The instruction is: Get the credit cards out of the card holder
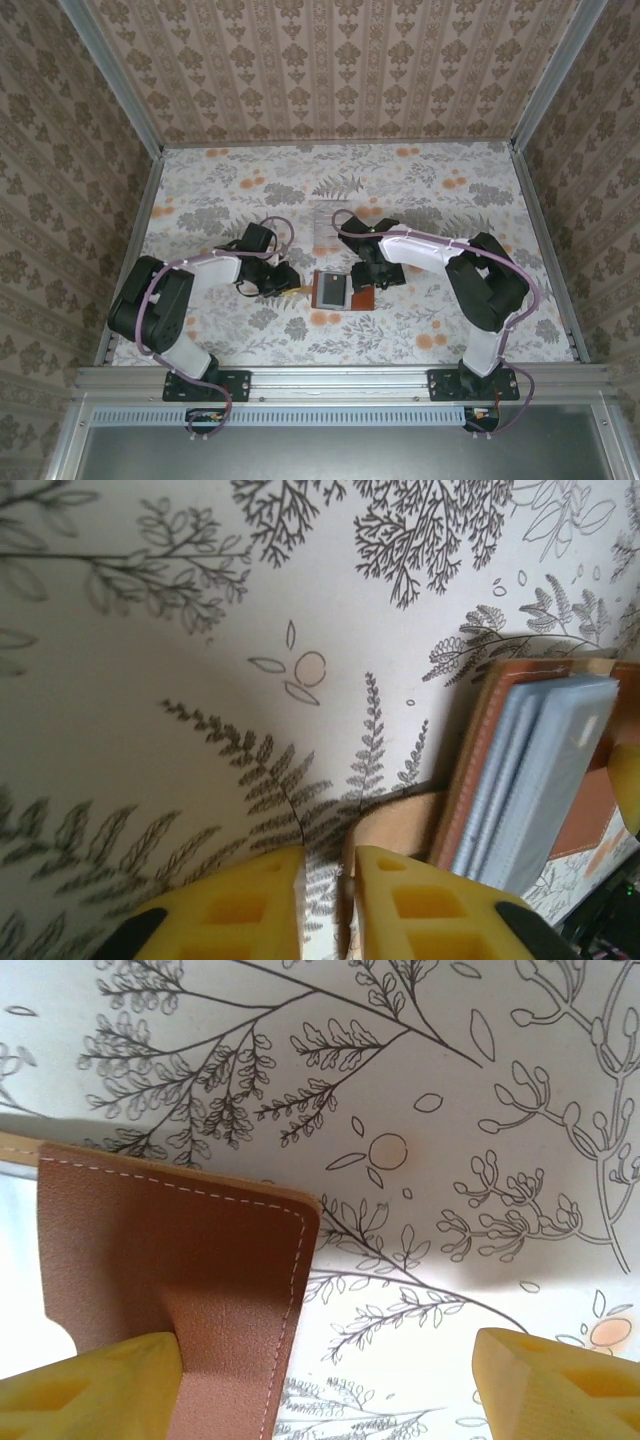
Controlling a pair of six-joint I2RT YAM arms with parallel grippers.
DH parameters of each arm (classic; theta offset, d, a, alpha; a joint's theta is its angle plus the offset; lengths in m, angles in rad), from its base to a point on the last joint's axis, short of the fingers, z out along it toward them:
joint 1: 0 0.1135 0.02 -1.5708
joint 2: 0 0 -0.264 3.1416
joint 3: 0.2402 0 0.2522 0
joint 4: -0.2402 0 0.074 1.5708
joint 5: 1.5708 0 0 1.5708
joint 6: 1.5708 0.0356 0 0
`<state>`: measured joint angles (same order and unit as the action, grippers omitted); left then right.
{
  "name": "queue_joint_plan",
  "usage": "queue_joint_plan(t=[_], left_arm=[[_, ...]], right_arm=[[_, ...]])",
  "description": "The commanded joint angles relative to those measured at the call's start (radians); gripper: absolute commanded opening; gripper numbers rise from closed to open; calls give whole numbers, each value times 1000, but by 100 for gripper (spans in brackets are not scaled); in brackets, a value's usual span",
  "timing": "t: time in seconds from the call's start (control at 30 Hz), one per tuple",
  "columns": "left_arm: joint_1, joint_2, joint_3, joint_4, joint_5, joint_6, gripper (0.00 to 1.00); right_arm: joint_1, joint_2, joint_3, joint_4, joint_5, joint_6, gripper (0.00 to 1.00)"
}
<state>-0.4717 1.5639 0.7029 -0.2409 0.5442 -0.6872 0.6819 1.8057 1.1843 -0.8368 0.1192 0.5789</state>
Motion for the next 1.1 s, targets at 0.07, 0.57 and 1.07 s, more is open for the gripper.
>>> queue_joint_plan(t=[0.07,0.57,1.07], left_arm=[[10,-94,49,-99,-28,16,24],[-140,-36,264,-188,-19,-16,25],[-200,187,280,-94,13,-20,16]], right_arm=[[8,-89,23,-23,-43,11,74],[20,-130,74,-50,-87,2,54],[20,-177,34,1,-150,42,43]])
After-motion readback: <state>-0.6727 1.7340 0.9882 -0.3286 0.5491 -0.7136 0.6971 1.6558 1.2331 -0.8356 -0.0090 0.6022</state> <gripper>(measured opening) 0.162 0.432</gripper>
